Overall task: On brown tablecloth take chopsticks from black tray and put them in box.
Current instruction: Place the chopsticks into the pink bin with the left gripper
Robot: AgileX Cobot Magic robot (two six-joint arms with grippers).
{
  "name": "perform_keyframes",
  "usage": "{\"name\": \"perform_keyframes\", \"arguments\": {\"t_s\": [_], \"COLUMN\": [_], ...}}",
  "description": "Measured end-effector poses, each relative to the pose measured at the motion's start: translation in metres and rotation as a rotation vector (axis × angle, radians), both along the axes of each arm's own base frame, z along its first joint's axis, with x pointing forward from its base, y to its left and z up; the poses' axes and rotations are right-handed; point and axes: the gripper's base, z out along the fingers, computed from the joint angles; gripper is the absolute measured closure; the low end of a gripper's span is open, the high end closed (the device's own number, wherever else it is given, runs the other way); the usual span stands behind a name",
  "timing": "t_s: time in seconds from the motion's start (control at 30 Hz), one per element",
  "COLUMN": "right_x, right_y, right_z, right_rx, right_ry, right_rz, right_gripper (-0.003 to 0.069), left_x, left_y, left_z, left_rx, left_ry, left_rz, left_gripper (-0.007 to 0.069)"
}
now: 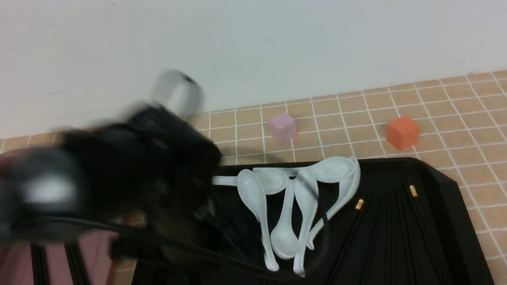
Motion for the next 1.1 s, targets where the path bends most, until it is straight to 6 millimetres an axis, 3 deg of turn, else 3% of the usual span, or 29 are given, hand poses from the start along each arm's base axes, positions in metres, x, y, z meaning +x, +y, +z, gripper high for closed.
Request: {"name": "perform_keyframes", "arguments": {"t_s": [0.03, 0.07, 0.13, 0.23, 0.33, 0.43, 0.5, 0.57, 0.67, 0.83, 1.0, 1.1], "right_x": [0.000, 0.000, 0.000, 0.000, 0.000, 0.000, 0.000, 0.000, 0.000, 0.000, 0.000, 0.000], "right_y": [0.000, 0.000, 0.000, 0.000, 0.000, 0.000, 0.000, 0.000, 0.000, 0.000, 0.000, 0.000], "right_z": [0.000, 0.000, 0.000, 0.000, 0.000, 0.000, 0.000, 0.000, 0.000, 0.000, 0.000, 0.000], "right_rx": [0.000, 0.000, 0.000, 0.000, 0.000, 0.000, -0.001, -0.001, -0.001, 0.000, 0.000, 0.000], "right_ry": [0.000, 0.000, 0.000, 0.000, 0.000, 0.000, 0.000, 0.000, 0.000, 0.000, 0.000, 0.000], "right_rz": [0.000, 0.000, 0.000, 0.000, 0.000, 0.000, 0.000, 0.000, 0.000, 0.000, 0.000, 0.000], "right_gripper": [0.0419, 0.0419, 0.0419, 0.0419, 0.0419, 0.0419, 0.0419, 0.0419, 0.0419, 0.0419, 0.0419, 0.0419], "left_x": [0.000, -0.005, -0.009, -0.012, -0.009, 0.004, 0.012, 0.030, 0.041, 0.058, 0.055, 0.046], "left_y": [0.001, 0.014, 0.039, 0.079, 0.125, 0.156, 0.162, 0.175, 0.178, 0.177, 0.175, 0.172], "left_z": [0.004, 0.032, 0.059, 0.079, 0.081, 0.060, 0.051, 0.029, 0.014, -0.022, -0.024, -0.010], "left_rx": [-0.005, -0.026, -0.032, 0.002, 0.054, 0.065, 0.059, 0.063, 0.073, 0.091, 0.075, 0.047], "left_ry": [-0.010, -0.075, -0.141, -0.176, -0.173, -0.179, -0.191, -0.191, -0.170, -0.076, -0.036, -0.039], "left_rz": [0.002, 0.019, 0.072, 0.188, 0.326, 0.396, 0.398, 0.397, 0.385, 0.374, 0.362, 0.323], "left_gripper": [0.0514, 0.0514, 0.0514, 0.0514, 0.0514, 0.0514, 0.0514, 0.0514, 0.0514, 0.0418, 0.0342, 0.0395]}}
